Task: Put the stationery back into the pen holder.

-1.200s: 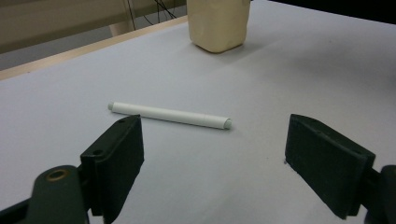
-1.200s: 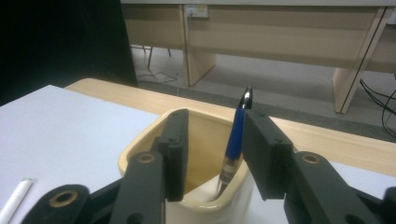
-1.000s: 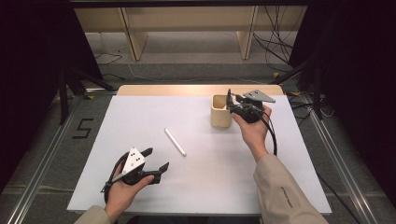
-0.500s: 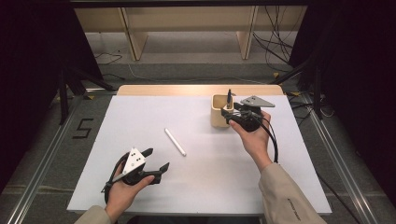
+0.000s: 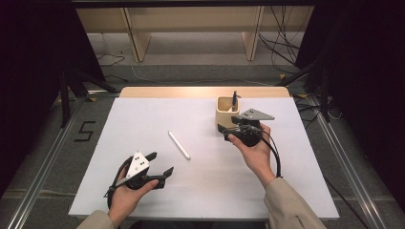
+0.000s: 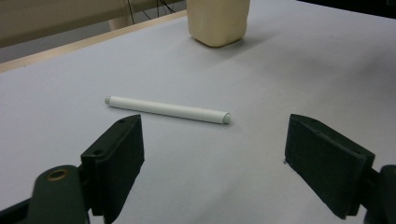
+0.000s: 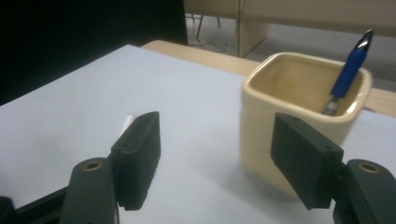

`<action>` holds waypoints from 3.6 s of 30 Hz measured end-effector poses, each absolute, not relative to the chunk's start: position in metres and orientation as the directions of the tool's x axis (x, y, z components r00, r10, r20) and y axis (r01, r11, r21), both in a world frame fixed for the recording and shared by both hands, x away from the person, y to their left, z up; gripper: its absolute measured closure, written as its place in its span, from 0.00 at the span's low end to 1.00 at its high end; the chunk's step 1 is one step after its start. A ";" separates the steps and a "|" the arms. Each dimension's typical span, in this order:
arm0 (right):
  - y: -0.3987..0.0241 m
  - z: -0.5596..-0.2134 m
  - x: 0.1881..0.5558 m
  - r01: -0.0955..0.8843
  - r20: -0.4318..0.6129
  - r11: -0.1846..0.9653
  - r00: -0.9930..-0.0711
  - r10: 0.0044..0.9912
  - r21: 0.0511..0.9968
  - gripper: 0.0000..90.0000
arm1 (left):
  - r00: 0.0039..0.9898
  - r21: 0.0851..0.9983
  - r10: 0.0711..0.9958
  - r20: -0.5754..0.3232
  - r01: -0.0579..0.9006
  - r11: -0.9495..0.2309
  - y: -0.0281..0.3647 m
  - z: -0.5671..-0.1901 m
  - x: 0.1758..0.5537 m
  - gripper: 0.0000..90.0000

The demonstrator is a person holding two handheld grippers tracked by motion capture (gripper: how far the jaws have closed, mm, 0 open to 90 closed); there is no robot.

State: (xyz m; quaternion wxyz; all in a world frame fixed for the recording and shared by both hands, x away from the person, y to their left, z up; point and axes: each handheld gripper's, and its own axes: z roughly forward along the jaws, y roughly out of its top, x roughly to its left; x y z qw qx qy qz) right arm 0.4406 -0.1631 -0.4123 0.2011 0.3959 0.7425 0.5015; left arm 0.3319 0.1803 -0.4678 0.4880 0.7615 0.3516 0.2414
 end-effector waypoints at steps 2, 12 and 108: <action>-0.158 -0.414 0.438 0.398 0.105 0.195 -0.618 0.779 0.896 0.37 | 0.638 0.912 0.770 0.025 0.301 -0.279 0.180 -0.468 0.332 0.22; -0.133 -0.424 0.429 0.422 0.128 0.222 -0.658 0.742 0.879 0.37 | 0.643 0.909 0.765 0.021 0.305 -0.282 0.179 -0.470 0.332 0.22; -0.024 -0.493 0.430 0.476 0.065 0.354 -0.665 0.744 0.805 0.66 | 0.645 0.900 0.764 0.015 0.324 -0.291 0.178 -0.474 0.332 0.21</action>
